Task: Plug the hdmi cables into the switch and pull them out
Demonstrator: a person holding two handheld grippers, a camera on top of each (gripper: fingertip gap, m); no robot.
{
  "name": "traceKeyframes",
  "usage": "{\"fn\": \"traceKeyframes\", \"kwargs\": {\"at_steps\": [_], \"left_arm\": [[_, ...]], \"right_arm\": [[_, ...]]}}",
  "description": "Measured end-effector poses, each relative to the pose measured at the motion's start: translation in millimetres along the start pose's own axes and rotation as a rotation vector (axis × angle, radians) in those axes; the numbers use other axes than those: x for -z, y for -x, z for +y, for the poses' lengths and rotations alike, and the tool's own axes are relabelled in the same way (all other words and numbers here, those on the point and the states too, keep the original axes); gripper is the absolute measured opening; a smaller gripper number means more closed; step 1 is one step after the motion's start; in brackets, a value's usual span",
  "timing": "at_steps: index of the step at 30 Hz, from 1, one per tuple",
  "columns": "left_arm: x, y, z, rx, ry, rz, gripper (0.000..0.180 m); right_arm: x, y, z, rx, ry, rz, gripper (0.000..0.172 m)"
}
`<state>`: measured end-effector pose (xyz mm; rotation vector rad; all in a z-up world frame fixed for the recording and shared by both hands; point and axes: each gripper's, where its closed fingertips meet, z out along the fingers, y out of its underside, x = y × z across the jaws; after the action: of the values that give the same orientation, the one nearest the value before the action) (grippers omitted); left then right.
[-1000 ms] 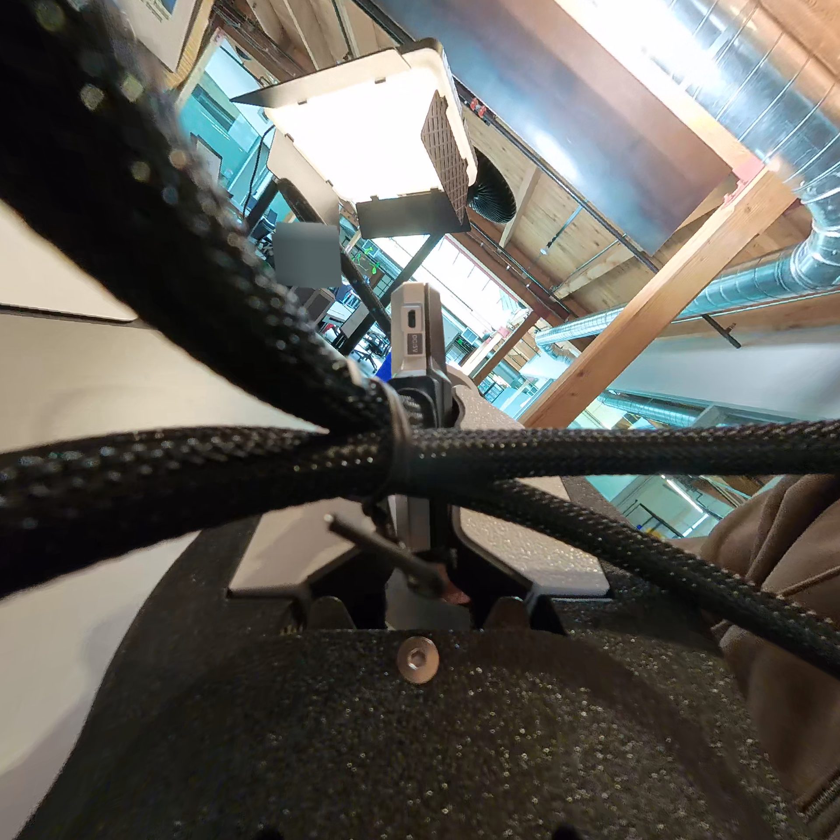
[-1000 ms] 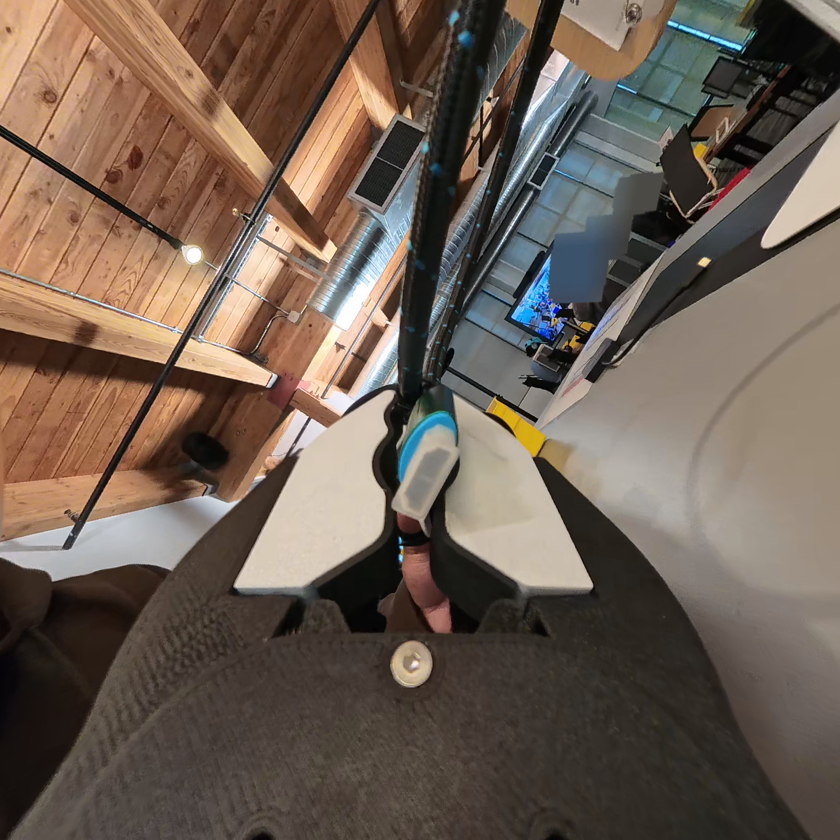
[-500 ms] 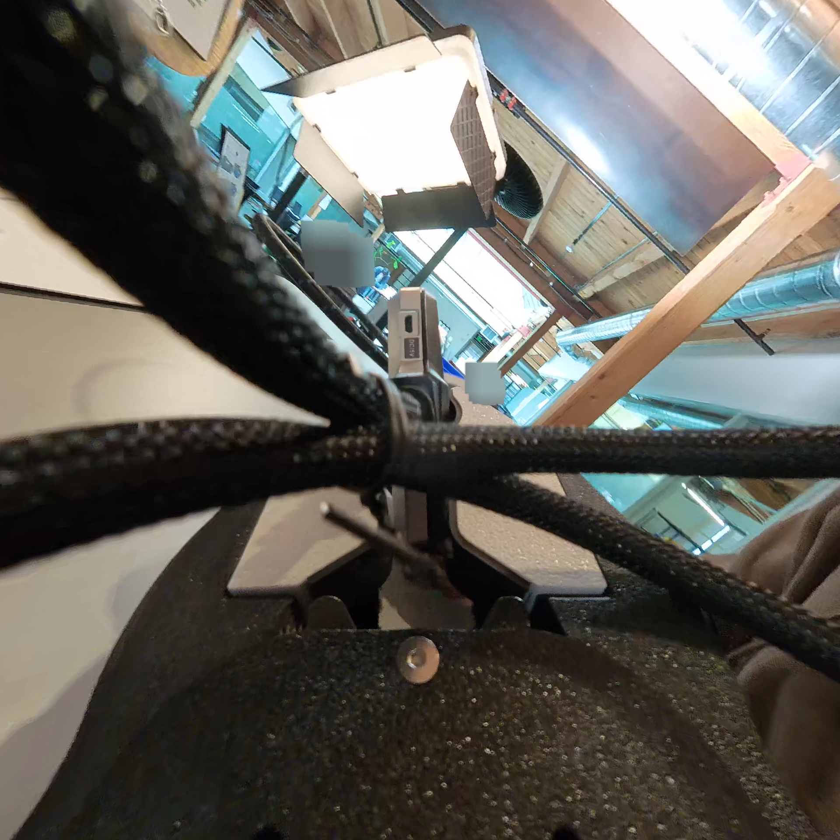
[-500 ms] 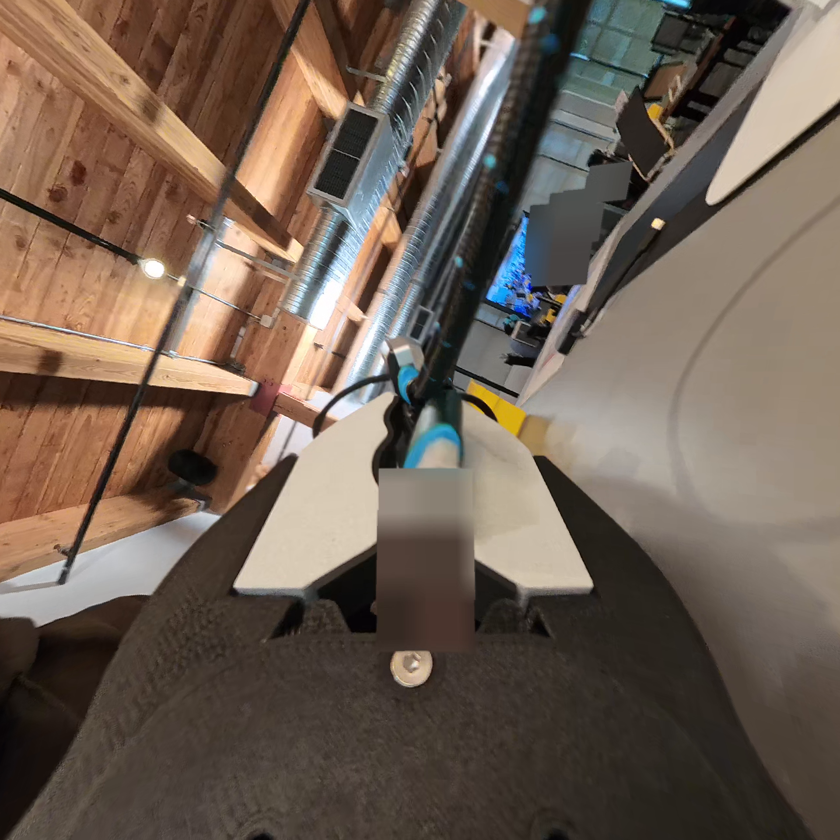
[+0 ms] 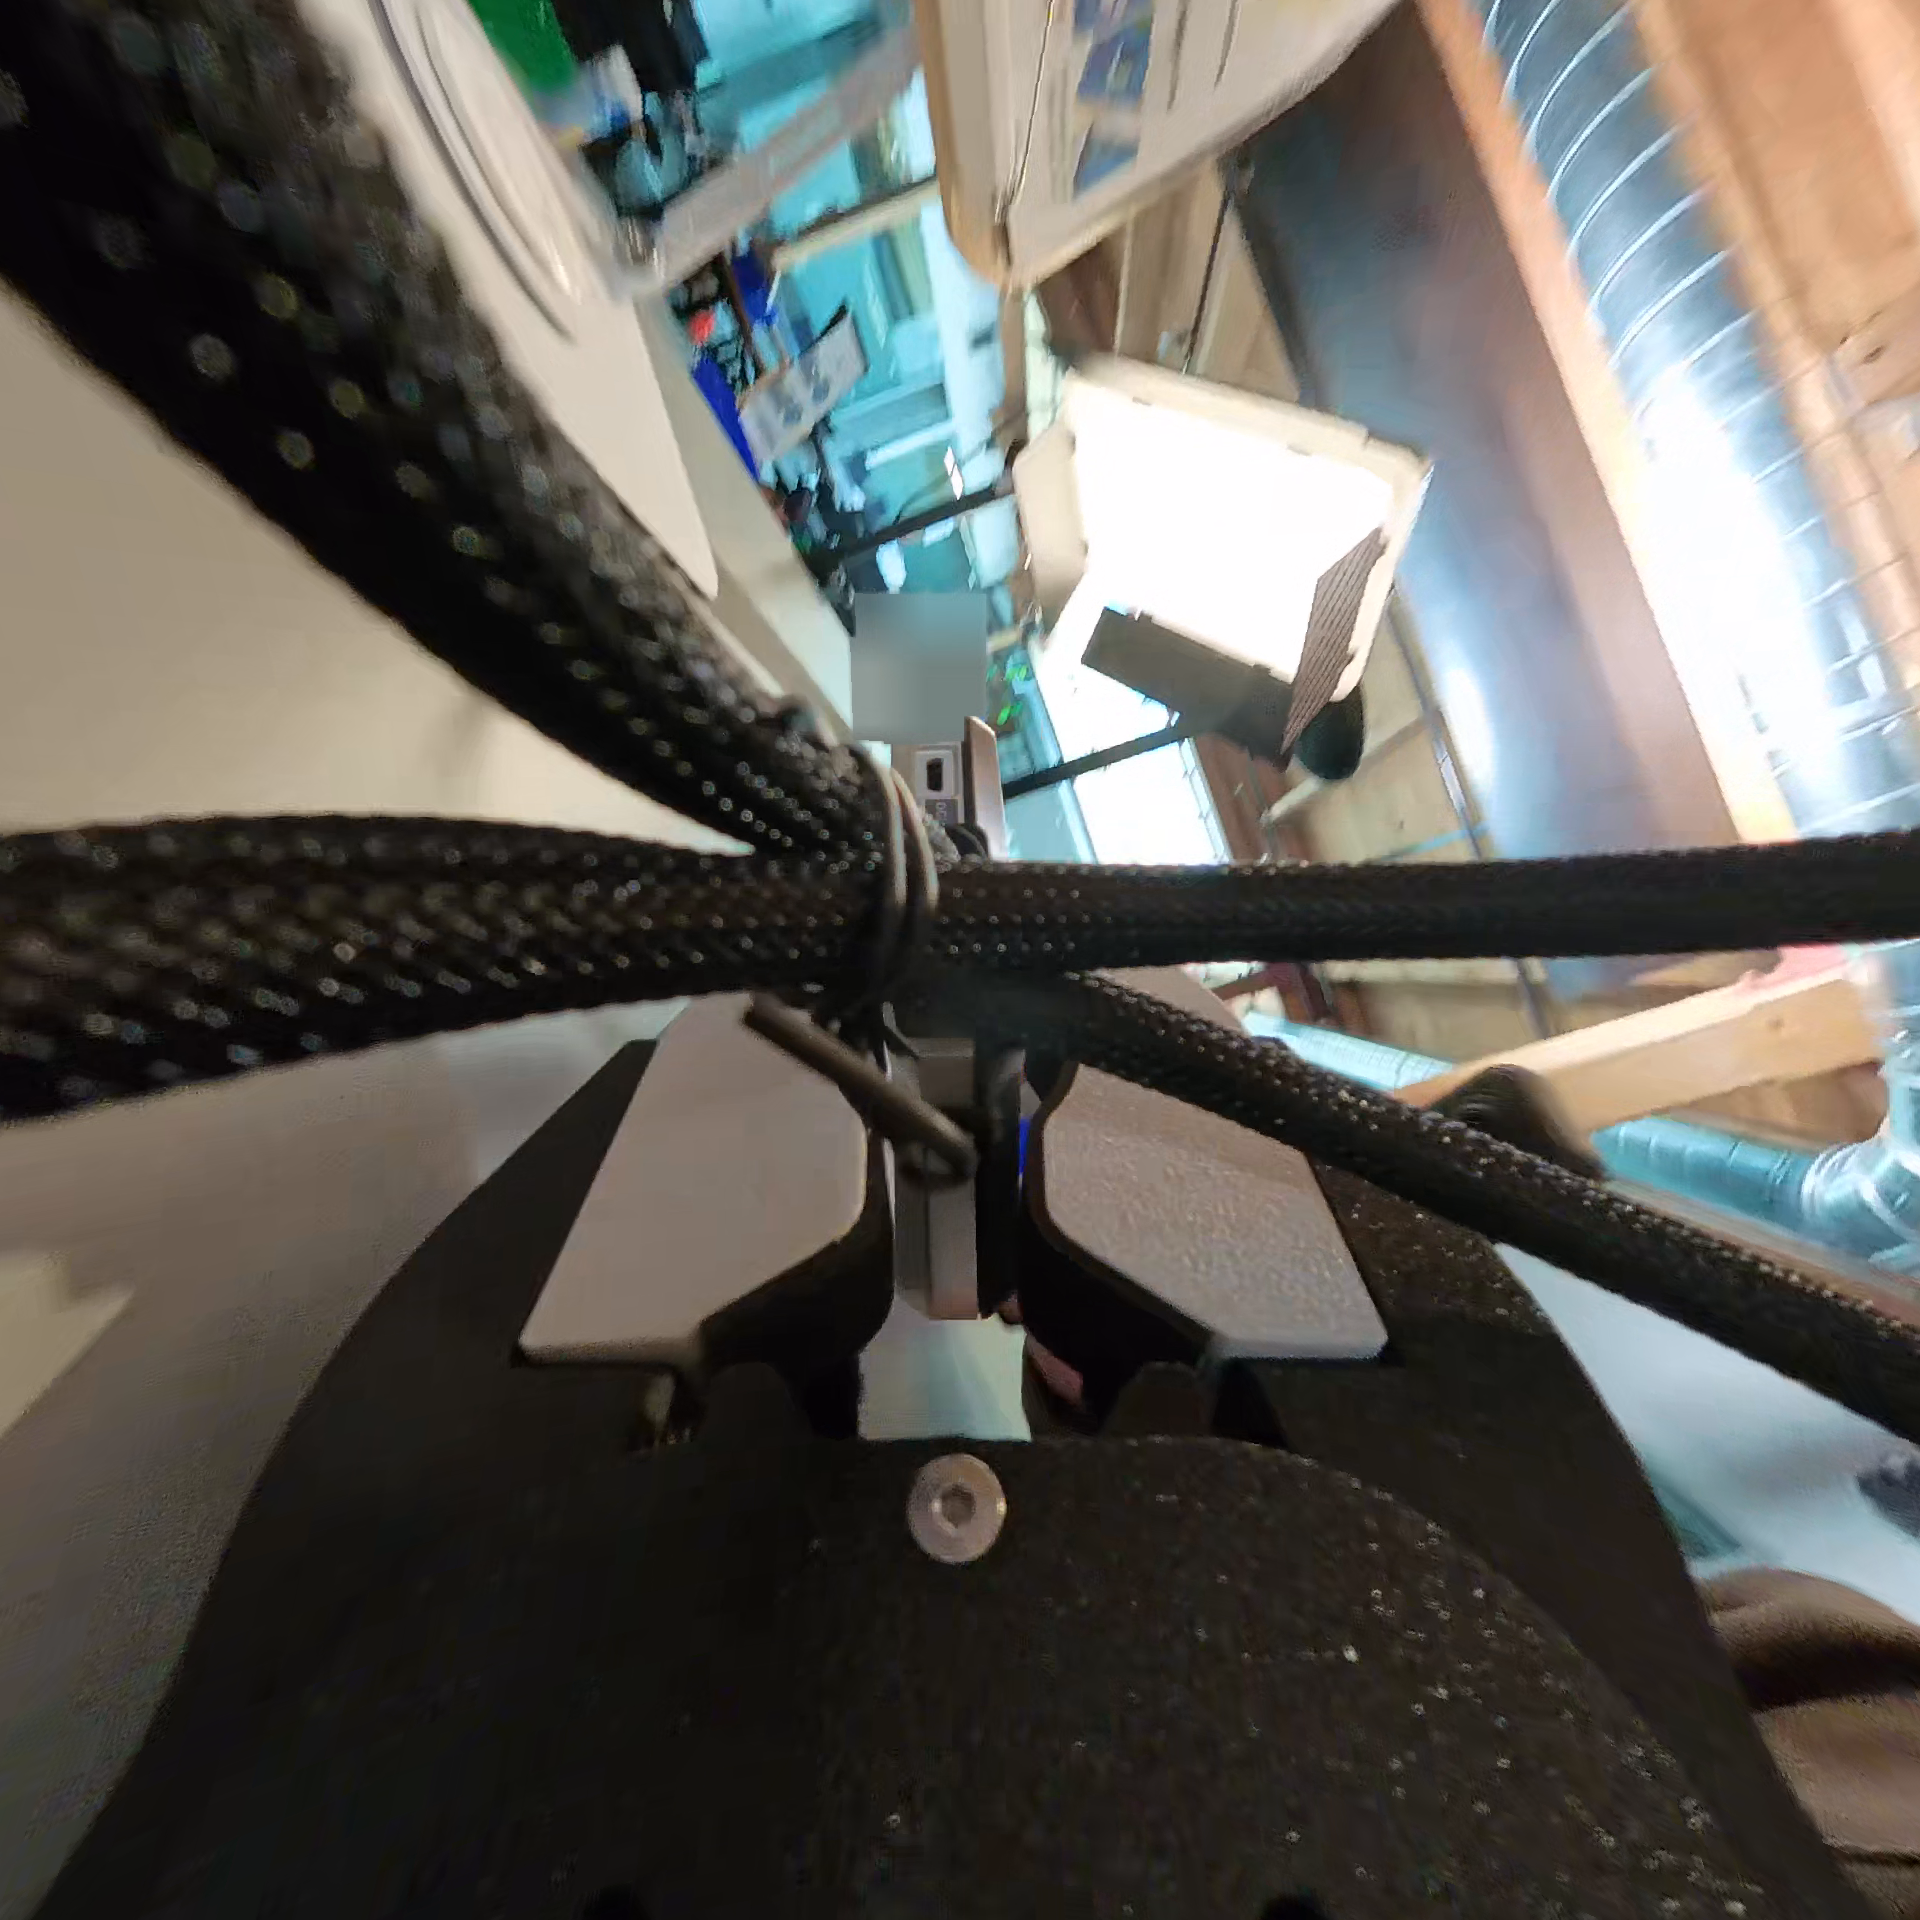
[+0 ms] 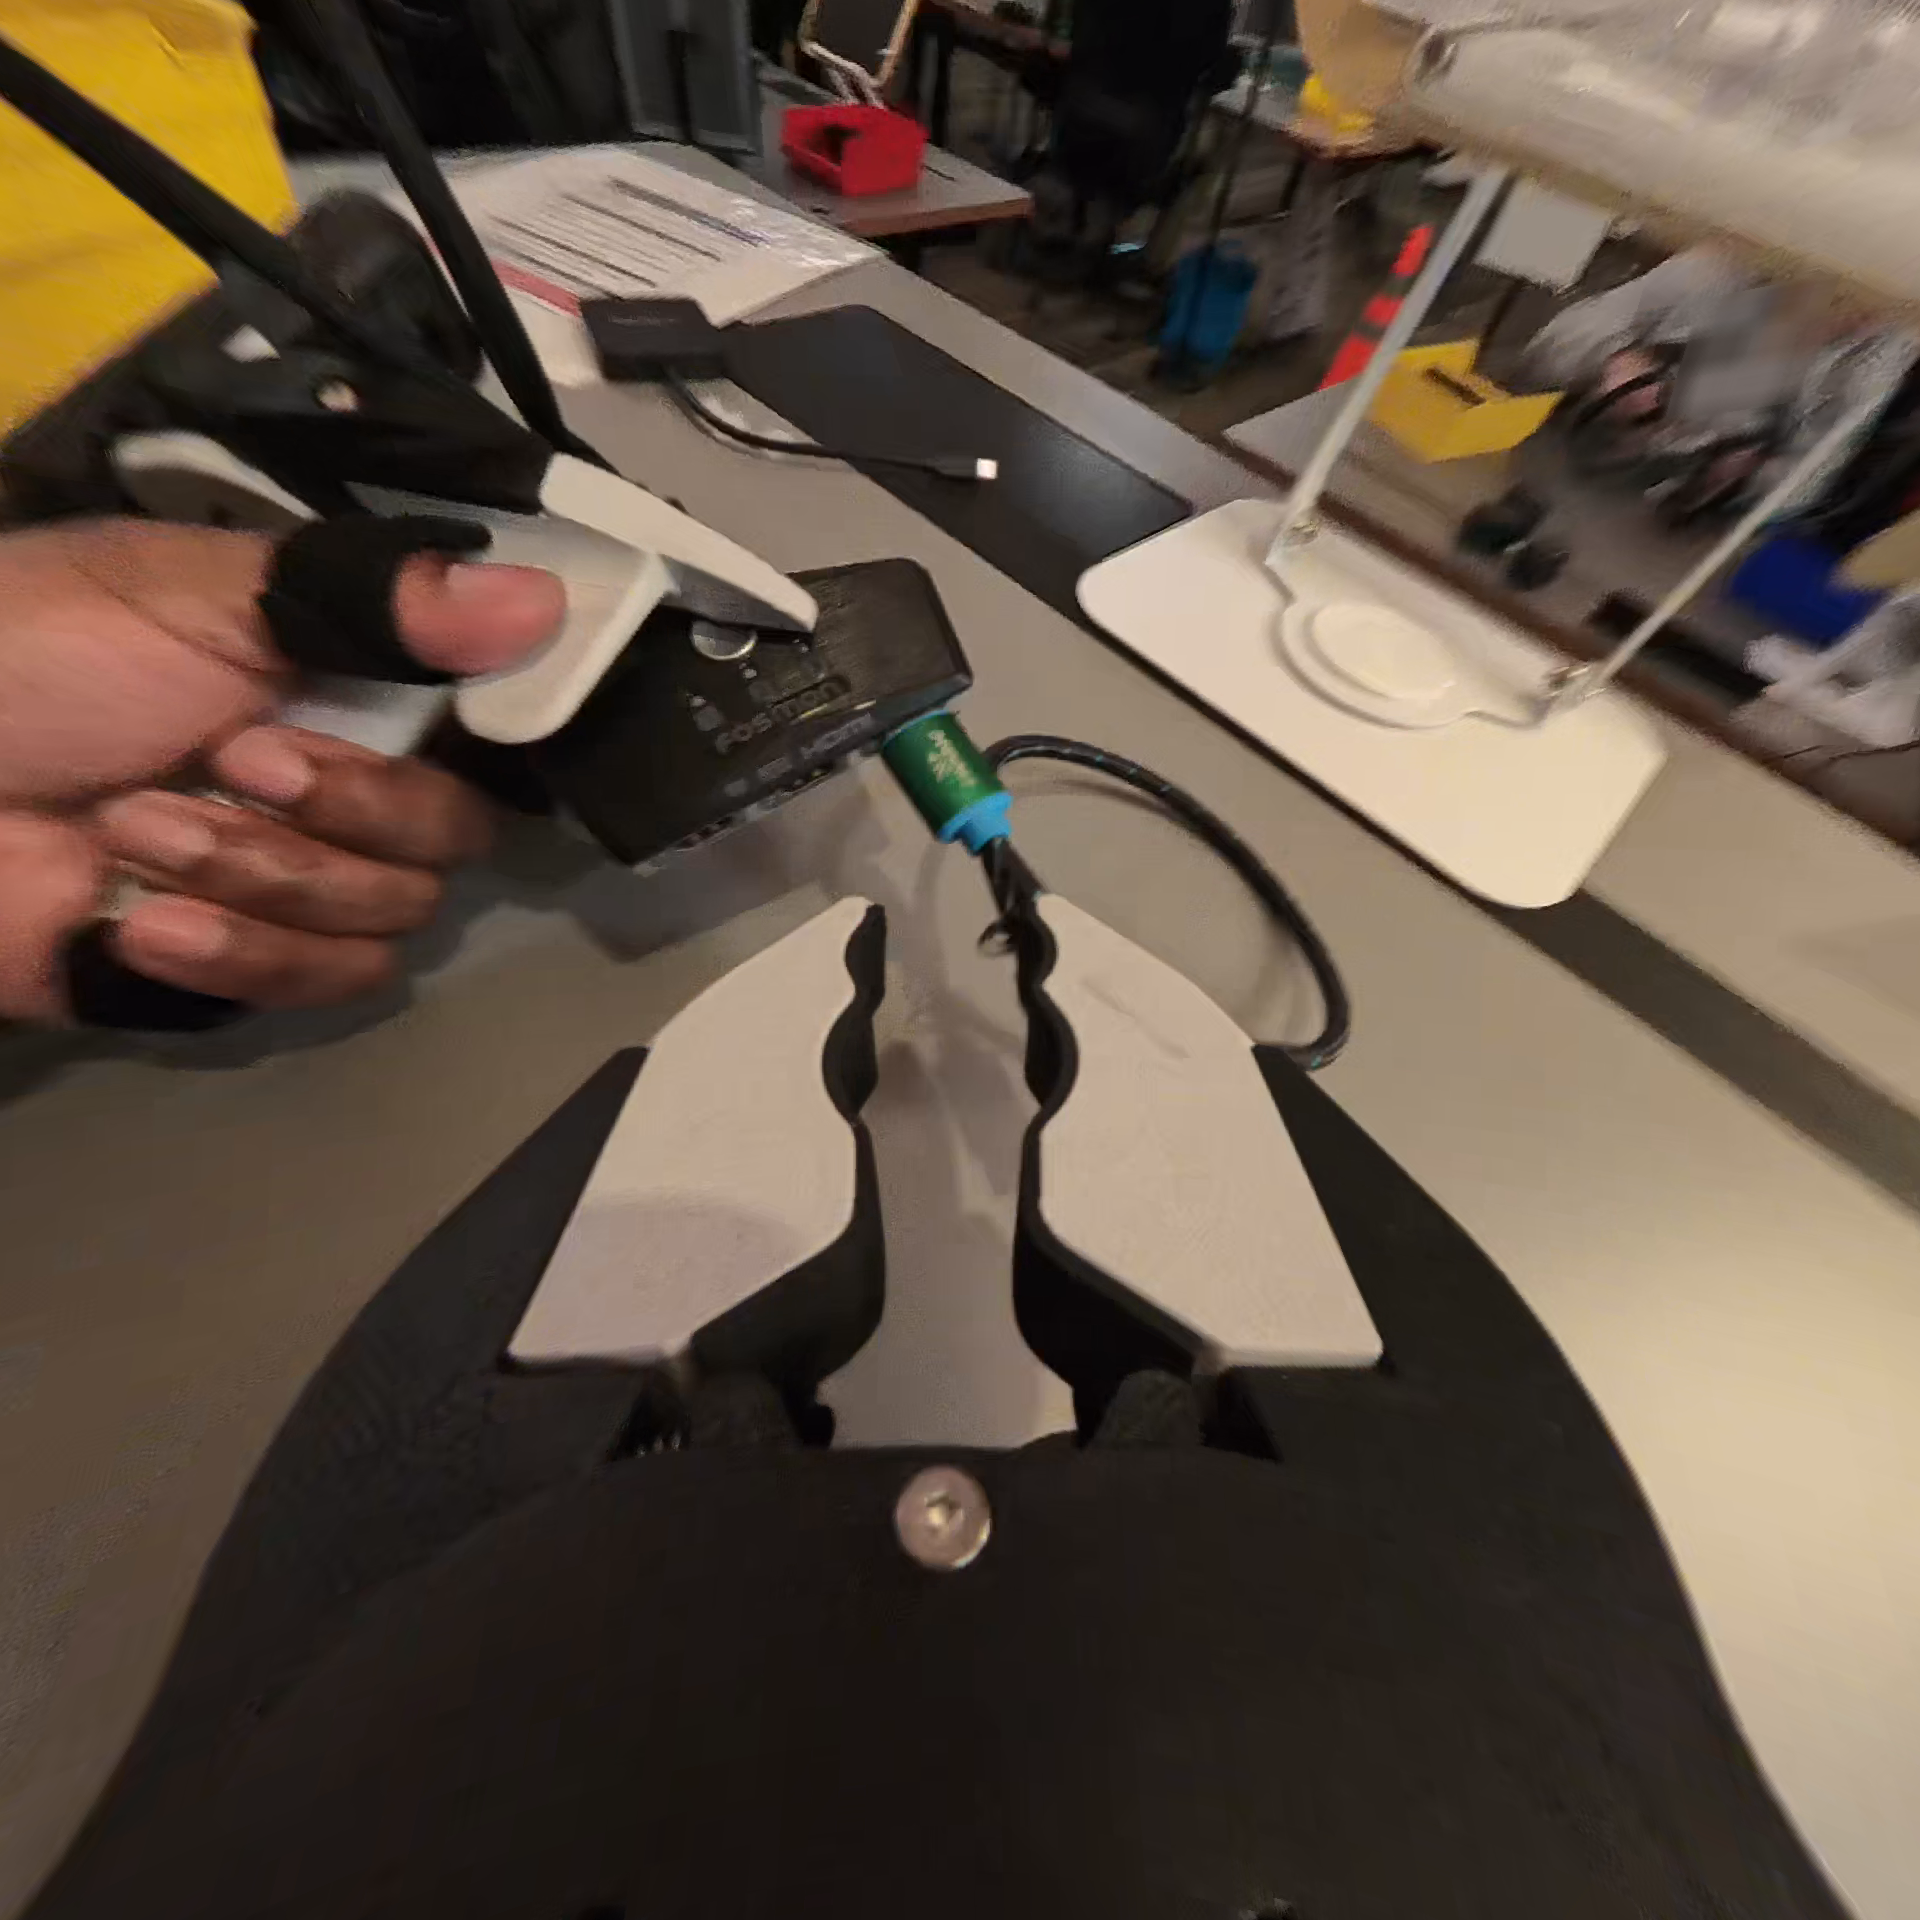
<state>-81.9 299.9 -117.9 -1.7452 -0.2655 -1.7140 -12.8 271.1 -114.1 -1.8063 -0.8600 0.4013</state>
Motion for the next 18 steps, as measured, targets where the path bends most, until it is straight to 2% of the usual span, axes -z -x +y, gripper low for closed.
{"fn": "traceKeyframes", "kwargs": {"at_steps": [3, 5, 6, 8, 9, 11, 15, 18], "left_arm": [[-9.7, -1.2, 22.6, -0.063, 0.137, -0.029, 0.023], [-14.3, -3.9, 35.9, -0.092, 0.216, -0.022, 0.023], [-15.8, -5.6, 41.4, -0.100, 0.251, -0.011, 0.023], [-17.3, -6.5, 48.3, -0.097, 0.296, -0.001, 0.023], [-17.7, -6.2, 49.0, -0.091, 0.302, -0.001, 0.023], [-17.4, -3.9, 48.8, -0.069, 0.308, -0.007, 0.026], [-10.7, 0.8, 52.2, -0.004, 0.337, -0.026, 0.054], [2.8, 1.8, 51.7, -0.005, 0.316, -0.054, 0.058]], "right_arm": [[-9.2, -5.6, 14.2, 0.162, 0.080, 0.112, 0.047], [-16.6, -3.7, 25.9, 0.175, 0.131, 0.103, 0.051], [-19.0, -2.7, 30.1, 0.175, 0.145, 0.094, 0.047], [-20.7, -2.6, 32.0, 0.177, 0.139, 0.090, 0.027], [-20.9, -2.2, 32.1, 0.172, 0.135, 0.082, 0.024], [-22.5, -1.3, 35.5, 0.153, 0.158, 0.063, 0.024], [-25.2, -8.4, 46.7, 0.160, 0.222, 0.100, 0.024], [-25.3, -11.6, 51.2, 0.147, 0.248, 0.099, 0.024]]}}
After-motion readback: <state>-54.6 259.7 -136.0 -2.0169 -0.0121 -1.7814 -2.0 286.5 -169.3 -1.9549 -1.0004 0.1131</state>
